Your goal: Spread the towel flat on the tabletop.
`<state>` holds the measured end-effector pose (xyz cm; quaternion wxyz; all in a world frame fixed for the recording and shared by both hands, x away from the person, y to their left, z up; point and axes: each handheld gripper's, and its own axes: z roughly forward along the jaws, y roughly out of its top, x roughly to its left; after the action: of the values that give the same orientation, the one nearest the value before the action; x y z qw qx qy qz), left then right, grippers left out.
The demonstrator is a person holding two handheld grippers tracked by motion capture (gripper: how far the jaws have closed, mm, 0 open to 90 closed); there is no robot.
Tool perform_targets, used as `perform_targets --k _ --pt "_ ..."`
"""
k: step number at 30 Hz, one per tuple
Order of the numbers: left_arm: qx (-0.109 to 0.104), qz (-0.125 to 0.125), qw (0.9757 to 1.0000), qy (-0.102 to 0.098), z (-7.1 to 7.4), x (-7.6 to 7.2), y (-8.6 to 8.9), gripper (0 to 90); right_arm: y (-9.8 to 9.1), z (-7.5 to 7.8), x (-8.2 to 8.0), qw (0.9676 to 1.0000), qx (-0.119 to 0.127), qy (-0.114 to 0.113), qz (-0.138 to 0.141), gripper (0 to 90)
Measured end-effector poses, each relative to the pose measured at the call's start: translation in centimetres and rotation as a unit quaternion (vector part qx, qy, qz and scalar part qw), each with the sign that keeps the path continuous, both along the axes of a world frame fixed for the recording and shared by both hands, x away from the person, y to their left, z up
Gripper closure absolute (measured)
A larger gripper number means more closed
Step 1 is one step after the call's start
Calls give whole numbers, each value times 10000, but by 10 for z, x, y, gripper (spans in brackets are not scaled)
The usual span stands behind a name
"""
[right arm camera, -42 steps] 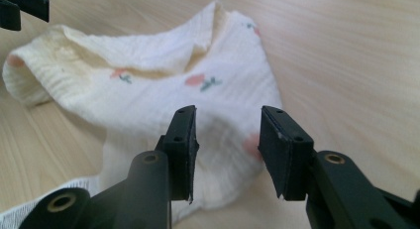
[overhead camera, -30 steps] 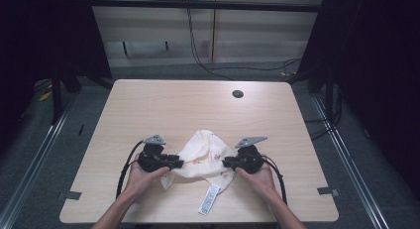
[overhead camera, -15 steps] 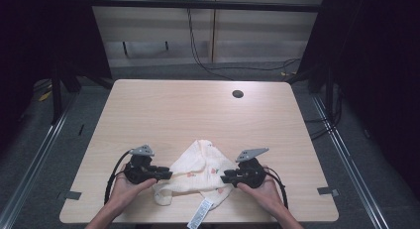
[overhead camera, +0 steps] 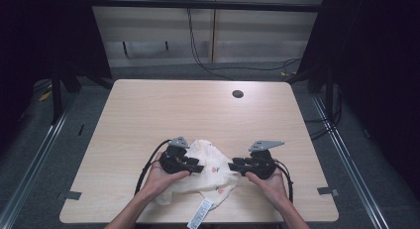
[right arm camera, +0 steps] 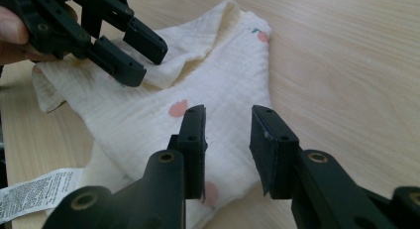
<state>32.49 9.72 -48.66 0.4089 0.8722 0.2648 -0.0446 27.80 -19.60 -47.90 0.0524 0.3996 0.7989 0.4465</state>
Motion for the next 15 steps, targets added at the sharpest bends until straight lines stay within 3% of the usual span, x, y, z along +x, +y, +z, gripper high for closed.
perform_targets --k 2,6,8,11,12,14,15 --pt "114 34 9998 -129 -1 0 -2 558 -2 0 1 10000 25 8 -44 677" --pt "-85 49 9999 -136 -7 1 0 546 -3 -1 2 9999 26 61 -110 670" --pt "65 49 9998 -176 -11 2 -1 553 -1 -2 3 9999 16 57 -89 667" --pt "116 43 9994 -335 -14 -1 -5 561 0 -3 4 10000 15 50 -72 666" --pt "255 4 9986 -458 -13 -2 -5 583 0 -3 4 10000 9 59 -76 665" --pt "186 -68 9987 -463 -13 -3 -6 759 -1 -4 4 9999 0 61 -103 660" --pt "101 -73 9991 -413 -12 -2 -5 797 -2 -3 4 9999 -4 68 -102 659"
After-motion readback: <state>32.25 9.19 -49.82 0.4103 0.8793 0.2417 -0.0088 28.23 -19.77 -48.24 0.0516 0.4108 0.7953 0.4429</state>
